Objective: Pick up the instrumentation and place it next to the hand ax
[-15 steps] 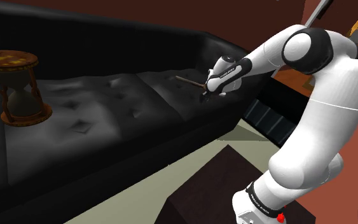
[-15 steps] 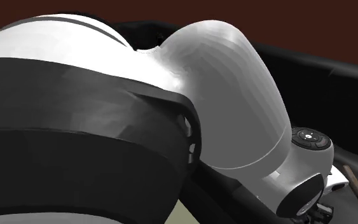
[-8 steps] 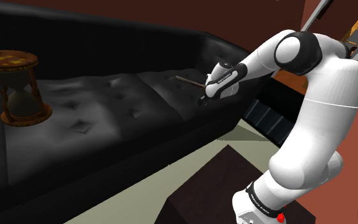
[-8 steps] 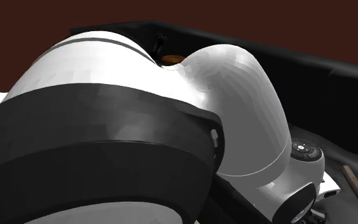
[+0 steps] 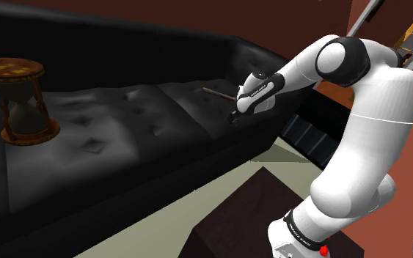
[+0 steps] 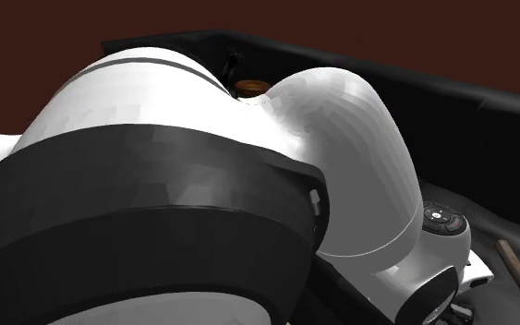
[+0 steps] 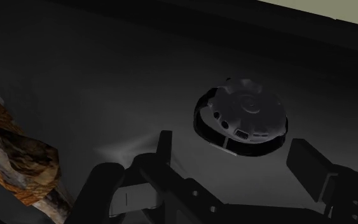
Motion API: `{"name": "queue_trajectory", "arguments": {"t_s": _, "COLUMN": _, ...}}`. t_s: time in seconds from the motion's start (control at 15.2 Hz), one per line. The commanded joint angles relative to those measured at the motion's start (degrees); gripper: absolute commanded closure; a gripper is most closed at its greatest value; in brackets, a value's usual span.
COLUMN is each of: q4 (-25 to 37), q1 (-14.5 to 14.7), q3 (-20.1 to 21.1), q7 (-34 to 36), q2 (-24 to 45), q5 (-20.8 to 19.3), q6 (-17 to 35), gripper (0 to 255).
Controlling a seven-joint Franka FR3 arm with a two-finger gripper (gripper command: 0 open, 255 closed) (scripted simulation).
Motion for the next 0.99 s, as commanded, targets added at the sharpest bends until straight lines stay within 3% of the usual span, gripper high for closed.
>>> {"name": "queue_trajectory", "arguments": {"t_s": 0.0, "q4": 0.00, "q1": 0.00, "q3": 0.00, "q7": 0.00, "q2": 0.00, "q5": 0.00, "q6": 0.00, "gripper": 0}}
{"name": "queue_trajectory", "arguments": {"t_s": 0.2, "q4": 0.00, "q1": 0.00, "q3": 0.00, "q7": 0.00, "q2": 0.00, "q5": 0.00, "q6": 0.00, "gripper": 0}}
{"name": "queue_trajectory", "arguments": {"t_s": 0.46, "q4": -3.39, "q1": 0.37, "q3": 0.52, "q7": -0.44, "q2": -7.80, "q5": 0.34, "q6": -4.52, "gripper": 0}}
{"name": "queue_trajectory", "arguments": {"t_s": 0.92, "q4": -3.39, "q1": 0.35, "q3": 0.53, "q7": -0.43, "q2": -7.80, "q5": 0.33, "q6": -4.52, "gripper": 0}}
